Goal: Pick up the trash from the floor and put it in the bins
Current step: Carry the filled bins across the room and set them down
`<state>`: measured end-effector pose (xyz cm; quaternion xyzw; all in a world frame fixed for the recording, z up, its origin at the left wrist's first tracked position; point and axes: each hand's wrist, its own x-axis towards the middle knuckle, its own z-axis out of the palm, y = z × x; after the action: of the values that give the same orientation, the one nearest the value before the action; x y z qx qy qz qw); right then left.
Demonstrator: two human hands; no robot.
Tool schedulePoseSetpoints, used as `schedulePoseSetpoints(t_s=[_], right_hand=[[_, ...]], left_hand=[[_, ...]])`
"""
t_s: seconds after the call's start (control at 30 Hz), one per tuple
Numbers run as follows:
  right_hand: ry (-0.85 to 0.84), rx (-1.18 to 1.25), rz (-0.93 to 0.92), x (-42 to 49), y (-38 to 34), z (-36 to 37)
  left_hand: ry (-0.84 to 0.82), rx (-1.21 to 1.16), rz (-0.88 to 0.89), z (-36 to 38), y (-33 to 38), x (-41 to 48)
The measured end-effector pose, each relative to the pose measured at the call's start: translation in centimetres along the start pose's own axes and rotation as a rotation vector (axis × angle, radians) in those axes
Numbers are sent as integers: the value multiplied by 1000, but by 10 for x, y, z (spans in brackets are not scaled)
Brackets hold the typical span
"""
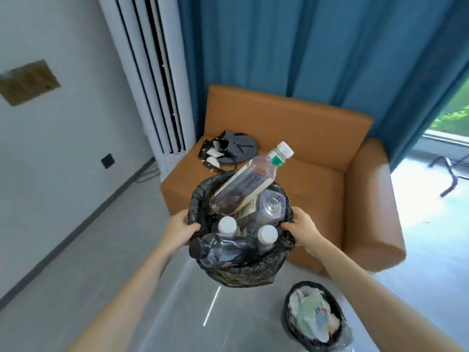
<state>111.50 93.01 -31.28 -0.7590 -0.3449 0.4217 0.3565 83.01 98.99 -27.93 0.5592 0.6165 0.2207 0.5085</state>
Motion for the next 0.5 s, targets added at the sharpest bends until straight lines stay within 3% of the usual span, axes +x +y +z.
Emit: schedulePoseSetpoints(t_s=[0.23, 0.5], right_hand=[[215, 82, 55, -37, 87, -204], [524, 276, 230, -123, 204, -407]], left_hand=[[-162, 195, 151, 183, 100, -25], [-533, 239, 296, 423, 198, -73]])
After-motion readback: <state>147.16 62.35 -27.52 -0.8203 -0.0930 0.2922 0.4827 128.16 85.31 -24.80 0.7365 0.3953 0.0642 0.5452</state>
